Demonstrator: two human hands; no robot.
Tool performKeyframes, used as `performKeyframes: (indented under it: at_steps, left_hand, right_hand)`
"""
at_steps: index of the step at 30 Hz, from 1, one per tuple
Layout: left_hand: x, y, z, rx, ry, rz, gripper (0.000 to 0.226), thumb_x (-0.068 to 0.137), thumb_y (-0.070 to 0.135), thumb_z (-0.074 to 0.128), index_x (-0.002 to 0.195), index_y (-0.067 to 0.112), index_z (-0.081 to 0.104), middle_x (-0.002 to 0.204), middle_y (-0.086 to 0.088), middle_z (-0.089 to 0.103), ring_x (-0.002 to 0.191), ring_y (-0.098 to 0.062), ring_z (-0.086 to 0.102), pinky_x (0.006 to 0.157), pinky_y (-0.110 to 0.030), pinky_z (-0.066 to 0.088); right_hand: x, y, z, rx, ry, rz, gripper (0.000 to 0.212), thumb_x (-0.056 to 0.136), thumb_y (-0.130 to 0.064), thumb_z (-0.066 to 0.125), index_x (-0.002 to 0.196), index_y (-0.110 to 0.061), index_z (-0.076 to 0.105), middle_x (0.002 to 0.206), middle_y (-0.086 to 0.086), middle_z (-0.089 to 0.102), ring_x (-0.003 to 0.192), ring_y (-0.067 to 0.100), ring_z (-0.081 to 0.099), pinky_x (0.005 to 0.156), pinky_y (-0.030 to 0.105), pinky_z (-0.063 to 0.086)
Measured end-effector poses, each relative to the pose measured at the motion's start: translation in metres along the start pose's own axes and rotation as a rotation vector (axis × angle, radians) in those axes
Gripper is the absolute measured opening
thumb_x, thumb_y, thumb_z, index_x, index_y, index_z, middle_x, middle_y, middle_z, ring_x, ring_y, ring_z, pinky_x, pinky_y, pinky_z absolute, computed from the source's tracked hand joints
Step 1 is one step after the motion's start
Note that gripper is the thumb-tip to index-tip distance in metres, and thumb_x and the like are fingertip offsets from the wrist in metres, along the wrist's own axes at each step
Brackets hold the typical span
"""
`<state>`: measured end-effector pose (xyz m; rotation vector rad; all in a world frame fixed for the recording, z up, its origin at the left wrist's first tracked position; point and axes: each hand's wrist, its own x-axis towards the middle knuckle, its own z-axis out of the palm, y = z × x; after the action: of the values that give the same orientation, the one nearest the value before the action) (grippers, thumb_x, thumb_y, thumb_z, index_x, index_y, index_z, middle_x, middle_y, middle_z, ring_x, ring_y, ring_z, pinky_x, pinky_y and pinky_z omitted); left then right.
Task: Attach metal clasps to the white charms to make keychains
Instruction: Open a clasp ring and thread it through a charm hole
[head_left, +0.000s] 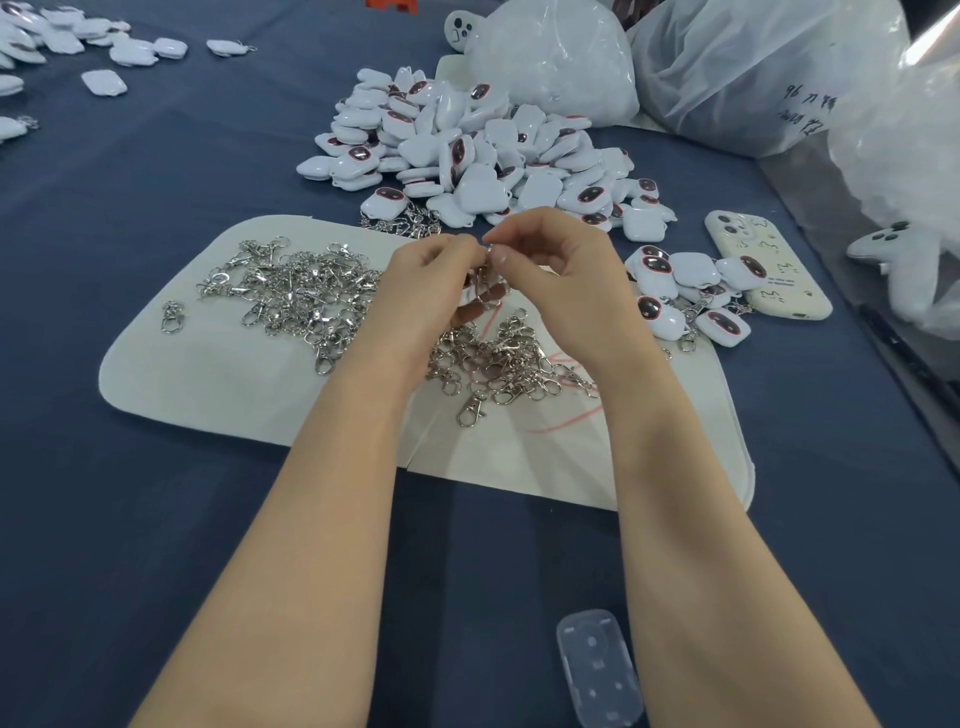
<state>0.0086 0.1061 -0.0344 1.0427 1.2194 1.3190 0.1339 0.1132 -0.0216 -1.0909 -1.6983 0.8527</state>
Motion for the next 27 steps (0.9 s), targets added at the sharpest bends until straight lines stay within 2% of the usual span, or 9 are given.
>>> performKeyframes:
  at_steps: [3, 5, 9, 12, 15, 19, 23, 27]
  left_hand:
    - [0.001, -0.001, 0.002, 0.000, 0.029, -0.003, 0.021, 0.086, 0.009, 0.054, 0.069, 0.019, 0.063, 0.063, 0.006, 0.064, 0.067, -0.012, 0.066, 0.072, -0.032, 0.056]
    - [0.001, -0.002, 0.002, 0.144, 0.083, 0.064, 0.014, 0.086, 0.010, 0.057, 0.080, 0.021, 0.064, 0.073, 0.005, 0.066, 0.070, -0.009, 0.066, 0.074, -0.033, 0.056]
    - [0.002, -0.004, 0.002, 0.360, 0.128, 0.239, 0.005, 0.086, 0.018, 0.063, 0.090, 0.021, 0.065, 0.095, -0.005, 0.066, 0.078, -0.013, 0.059, 0.074, -0.028, 0.050]
    - [0.003, -0.006, 0.004, 0.472, 0.151, 0.318, 0.003, 0.087, 0.021, 0.064, 0.089, 0.023, 0.065, 0.108, -0.007, 0.060, 0.083, -0.007, 0.052, 0.075, -0.017, 0.040]
    - [0.005, -0.008, 0.003, 0.494, 0.175, 0.349, 0.003, 0.087, 0.019, 0.064, 0.088, 0.022, 0.064, 0.108, -0.006, 0.059, 0.078, 0.003, 0.051, 0.069, -0.005, 0.036]
    - [0.006, -0.009, 0.003, 0.490, 0.207, 0.378, 0.002, 0.086, 0.017, 0.064, 0.084, 0.019, 0.063, 0.104, -0.006, 0.061, 0.068, 0.003, 0.051, 0.066, -0.008, 0.037]
    - [0.006, -0.011, 0.004, 0.539, 0.232, 0.397, 0.005, 0.087, 0.015, 0.061, 0.084, 0.019, 0.061, 0.104, 0.000, 0.057, 0.067, 0.006, 0.050, 0.064, -0.001, 0.034]
    - [0.007, -0.011, 0.003, 0.621, 0.220, 0.427, 0.005, 0.089, 0.012, 0.059, 0.087, 0.017, 0.061, 0.104, 0.003, 0.050, 0.070, 0.006, 0.048, 0.066, 0.002, 0.031]
  right_hand:
    - [0.002, 0.002, 0.002, 0.005, 0.062, 0.048, 0.014, 0.087, -0.004, 0.062, 0.083, -0.018, 0.061, 0.077, -0.008, 0.062, 0.072, 0.003, 0.058, 0.075, 0.022, 0.050]
    - [0.004, 0.003, 0.003, 0.029, 0.116, 0.090, 0.017, 0.088, -0.006, 0.062, 0.079, -0.021, 0.059, 0.076, -0.007, 0.061, 0.073, 0.008, 0.057, 0.076, 0.028, 0.050]
    - [0.003, 0.002, 0.005, 0.054, 0.156, 0.148, 0.019, 0.089, -0.007, 0.060, 0.077, -0.022, 0.060, 0.077, -0.004, 0.063, 0.070, 0.008, 0.056, 0.072, 0.025, 0.048]
    - [0.003, 0.001, 0.005, 0.037, 0.163, 0.158, 0.011, 0.089, -0.008, 0.060, 0.082, -0.016, 0.063, 0.077, -0.004, 0.064, 0.071, 0.006, 0.056, 0.073, 0.024, 0.048]
    - [0.004, 0.001, 0.006, 0.005, 0.153, 0.157, 0.007, 0.089, -0.010, 0.061, 0.086, -0.014, 0.065, 0.078, -0.005, 0.064, 0.072, 0.005, 0.058, 0.074, 0.023, 0.049]
    - [0.004, 0.002, 0.010, -0.035, 0.186, 0.128, 0.007, 0.088, -0.009, 0.062, 0.087, -0.016, 0.064, 0.077, -0.009, 0.062, 0.073, 0.005, 0.057, 0.076, 0.023, 0.050]
    - [0.003, 0.003, 0.012, -0.124, 0.214, 0.048, 0.010, 0.084, -0.006, 0.062, 0.084, -0.015, 0.061, 0.071, -0.012, 0.058, 0.062, -0.002, 0.050, 0.063, 0.009, 0.042]
    - [0.003, 0.005, 0.013, -0.202, 0.201, 0.006, 0.009, 0.083, -0.005, 0.062, 0.086, -0.013, 0.061, 0.076, -0.005, 0.059, 0.067, 0.007, 0.052, 0.066, 0.012, 0.043]
